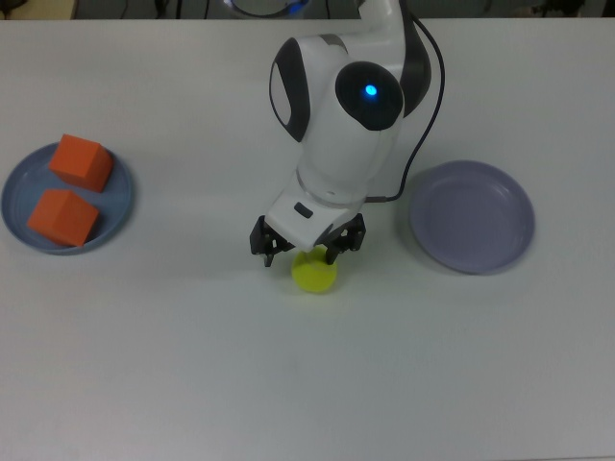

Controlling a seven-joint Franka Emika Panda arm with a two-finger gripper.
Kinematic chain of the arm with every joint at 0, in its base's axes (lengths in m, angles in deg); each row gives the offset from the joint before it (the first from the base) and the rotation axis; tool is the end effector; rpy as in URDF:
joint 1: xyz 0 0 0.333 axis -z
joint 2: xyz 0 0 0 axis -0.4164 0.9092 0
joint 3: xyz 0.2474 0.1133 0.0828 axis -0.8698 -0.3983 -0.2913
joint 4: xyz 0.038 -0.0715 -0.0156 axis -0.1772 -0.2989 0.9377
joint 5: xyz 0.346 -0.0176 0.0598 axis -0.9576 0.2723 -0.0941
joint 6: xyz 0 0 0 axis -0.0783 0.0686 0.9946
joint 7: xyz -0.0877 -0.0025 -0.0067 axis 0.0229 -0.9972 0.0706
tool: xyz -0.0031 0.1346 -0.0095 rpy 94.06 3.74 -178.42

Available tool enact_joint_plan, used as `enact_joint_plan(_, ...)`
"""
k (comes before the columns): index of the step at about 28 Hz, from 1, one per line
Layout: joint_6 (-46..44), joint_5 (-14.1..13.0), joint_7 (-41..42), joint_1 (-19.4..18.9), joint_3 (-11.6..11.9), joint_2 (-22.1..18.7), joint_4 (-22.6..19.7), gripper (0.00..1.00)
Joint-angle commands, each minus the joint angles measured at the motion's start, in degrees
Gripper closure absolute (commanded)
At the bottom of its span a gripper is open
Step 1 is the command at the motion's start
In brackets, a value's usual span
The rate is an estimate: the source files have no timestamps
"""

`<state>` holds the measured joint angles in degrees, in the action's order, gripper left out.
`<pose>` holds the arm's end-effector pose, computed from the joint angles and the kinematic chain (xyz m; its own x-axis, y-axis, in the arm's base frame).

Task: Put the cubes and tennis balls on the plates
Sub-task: 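Move the gripper down to a yellow tennis ball and grasp it, then carry the tennis ball onto the lavender plate and release it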

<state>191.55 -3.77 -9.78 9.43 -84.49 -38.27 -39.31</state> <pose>0.6397 0.2084 0.3225 0.9442 0.3159 0.0935 0.2905 -0.9322 0.2161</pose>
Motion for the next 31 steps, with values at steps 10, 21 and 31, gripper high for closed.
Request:
enact_joint_plan(10, 1.7, 3.6, -1.5, -3.3, 0.6, 2.5, -0.6, 0.17)
enact_joint_plan(21, 1.7, 3.9, -1.4, -3.5, 0.7, 2.5, -0.5, 1.0)
enact_joint_plan(31, 1.0, 3.1, -3.4, -6.0, -5.0, -1.7, 0.1, 1.0)
